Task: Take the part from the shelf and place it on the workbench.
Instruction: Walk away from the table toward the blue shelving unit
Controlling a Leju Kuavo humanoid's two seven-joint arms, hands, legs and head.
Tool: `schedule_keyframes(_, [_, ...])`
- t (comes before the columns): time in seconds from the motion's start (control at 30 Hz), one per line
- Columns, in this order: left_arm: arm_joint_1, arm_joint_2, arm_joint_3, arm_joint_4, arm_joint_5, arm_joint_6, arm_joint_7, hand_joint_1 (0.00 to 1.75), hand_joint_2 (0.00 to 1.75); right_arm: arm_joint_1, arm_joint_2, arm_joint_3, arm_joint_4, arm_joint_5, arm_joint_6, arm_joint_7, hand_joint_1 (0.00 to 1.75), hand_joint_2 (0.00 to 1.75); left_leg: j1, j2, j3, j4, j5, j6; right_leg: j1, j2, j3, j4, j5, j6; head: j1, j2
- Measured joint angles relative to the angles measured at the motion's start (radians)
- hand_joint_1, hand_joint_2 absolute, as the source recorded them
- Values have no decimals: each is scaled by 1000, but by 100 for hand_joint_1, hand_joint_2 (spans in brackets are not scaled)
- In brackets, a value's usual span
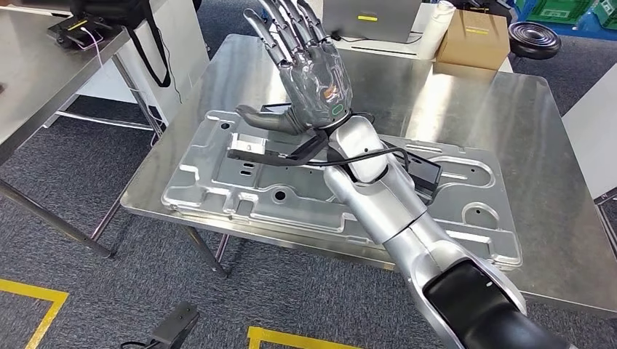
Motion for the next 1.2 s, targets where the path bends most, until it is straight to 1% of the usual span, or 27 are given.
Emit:
schedule_keyframes(0.03, [0,-1,0,0,-1,0,0,0,0,1,-1,1,-1,0,-1,0,0,0,7,2,2,-4,3,2,1,0,-19,40,-24,2,3,0])
schedule_keyframes(0.1, [0,-2,0,0,-2,0,0,0,0,7,-6,3,-1,-1,-2,0,0,0,12,5,2,-5,3,3,-3,-1,-80,165,-78,8,10,0])
schedule_keyframes(0.13, [0,-3,0,0,-2,-1,0,0,0,13,-9,3,-1,-1,-2,0,0,0,16,6,2,-5,3,2,-6,-1,-107,218,-91,12,12,0])
schedule_keyframes(0.17, [0,-3,-1,0,-2,-2,0,0,0,17,-12,4,-1,-1,-2,0,0,0,19,6,2,-4,3,0,-10,-1,-119,239,-87,16,14,0])
schedule_keyframes(0.2, [0,-4,-1,0,-2,-3,0,0,0,20,-14,5,-1,-1,-2,0,0,0,24,6,3,-4,2,-4,-14,-1,-114,220,-63,20,17,0])
schedule_keyframes(0.27, [0,-5,-1,0,-2,-3,0,0,0,21,-15,7,-1,-1,-2,-1,0,0,33,5,4,0,-2,-18,-23,-3,-62,98,10,29,22,0])
schedule_keyframes(0.3, [-1,-5,-1,0,-2,-3,0,0,0,21,-16,8,-1,-1,-1,-1,0,0,34,4,3,4,-5,-28,-24,-3,-34,38,33,32,26,0])
schedule_keyframes(0.33, [-1,-5,-1,0,-2,-3,0,0,0,22,-17,9,-1,-1,-1,-2,0,0,33,3,-1,6,-5,-38,-23,-3,-18,2,42,32,29,0])
schedule_keyframes(0.4, [-1,-5,-1,-1,-2,-3,0,0,0,27,-19,11,-2,-2,1,-6,0,0,30,1,-6,5,-1,-55,-17,-1,-13,-12,36,23,29,0])
schedule_keyframes(0.47, [-1,-7,-2,-1,-3,-4,0,0,0,31,-20,13,-5,-4,2,-10,0,0,31,3,-6,1,-1,-63,-19,-1,-17,-11,36,8,18,0])
schedule_keyframes(0.5, [-1,-8,-3,-1,-3,-4,0,0,0,31,-20,13,-7,-4,2,-11,0,0,31,5,-10,14,-13,-64,-20,-1,-17,-12,37,-2,12,0])
schedule_keyframes(0.53, [-2,-9,-3,-1,-3,-4,0,0,0,30,-19,13,-9,-5,2,-13,0,0,29,6,-23,50,-36,-63,-21,-2,-15,-13,39,-13,5,0])
schedule_keyframes(0.57, [-2,-9,-3,-1,-3,-4,0,0,0,30,-18,13,-10,-5,2,-14,0,0,26,7,-45,105,-67,-62,-20,-3,-15,-14,40,-21,-3,0])
schedule_keyframes(0.63, [-1,-9,-3,-1,-2,-5,2,0,0,33,-18,13,-11,-5,3,-15,0,0,16,7,-102,242,-127,-58,-14,-4,-17,-14,42,-33,-13,0])
schedule_keyframes(0.67, [-1,-9,-3,-1,-2,-6,2,0,0,35,-18,14,-11,-5,4,-16,0,0,12,7,-120,284,-139,-56,-11,-4,-18,-14,44,-36,-16,0])
schedule_keyframes(0.7, [-1,-9,-3,-1,-2,-8,3,0,0,37,-18,14,-11,-5,4,-16,0,0,9,7,-121,292,-133,-53,-8,-4,-19,-13,45,-38,-16,0])
schedule_keyframes(0.73, [-1,-9,-3,-1,-2,-9,3,0,0,37,-18,14,-11,-5,4,-16,0,0,7,7,-104,262,-111,-50,-7,-4,-20,-13,46,-38,-16,0])
schedule_keyframes(0.8, [-1,-9,-3,-2,-2,-10,3,0,0,37,-18,14,-11,-5,4,-16,0,0,6,7,-45,149,-53,-46,-6,-3,-20,-11,48,-37,-17,0])
schedule_keyframes(0.83, [-2,-9,-3,-2,-2,-10,3,0,0,36,-18,14,-11,-5,4,-16,0,0,5,7,-18,97,-35,-45,-4,-3,-21,-9,48,-34,-18,0])
schedule_keyframes(0.87, [-3,-9,-3,-2,-2,-10,3,0,0,35,-18,14,-12,-5,4,-16,0,0,5,6,-3,62,-28,-43,-2,-3,-25,-6,50,-31,-18,0])
schedule_keyframes(0.93, [-5,-9,-3,-3,-2,-10,3,0,0,33,-19,15,-15,-5,4,-16,0,0,1,2,3,32,-27,-34,2,-3,-32,-5,57,-22,-17,0])
schedule_keyframes(1.0, [-4,-9,-3,-3,-2,-11,3,0,0,33,-19,16,-17,-5,4,-17,0,0,0,-2,-5,31,-20,-22,2,-3,-36,-9,66,-12,-16,0])
schedule_keyframes(1.03, [-4,-10,-3,-3,-2,-11,3,0,0,34,-20,17,-17,-5,4,-17,0,0,1,-2,-8,30,-16,-15,1,-4,-38,-8,62,-8,-16,0])
schedule_keyframes(1.07, [-4,-10,-3,-4,-2,-11,3,0,0,34,-20,17,-17,-5,4,-17,0,0,3,-1,-12,29,-11,-8,1,-4,-44,8,46,-4,-14,0])
schedule_keyframes(1.1, [-4,-10,-3,-4,-2,-11,3,0,0,34,-20,17,-18,-6,4,-17,0,0,4,0,-16,28,-6,-1,1,-4,-57,42,18,-2,-10,0])
schedule_keyframes(1.17, [-4,-10,-3,-5,-2,-11,3,0,0,35,-20,18,-18,-7,4,-17,0,0,2,2,-25,29,1,7,1,-4,-99,162,-56,0,1,0])
schedule_keyframes(1.2, [-4,-10,-3,-5,-2,-11,3,0,0,37,-21,19,-18,-7,4,-17,0,0,1,2,-29,29,4,8,1,-4,-117,217,-80,0,4,0])
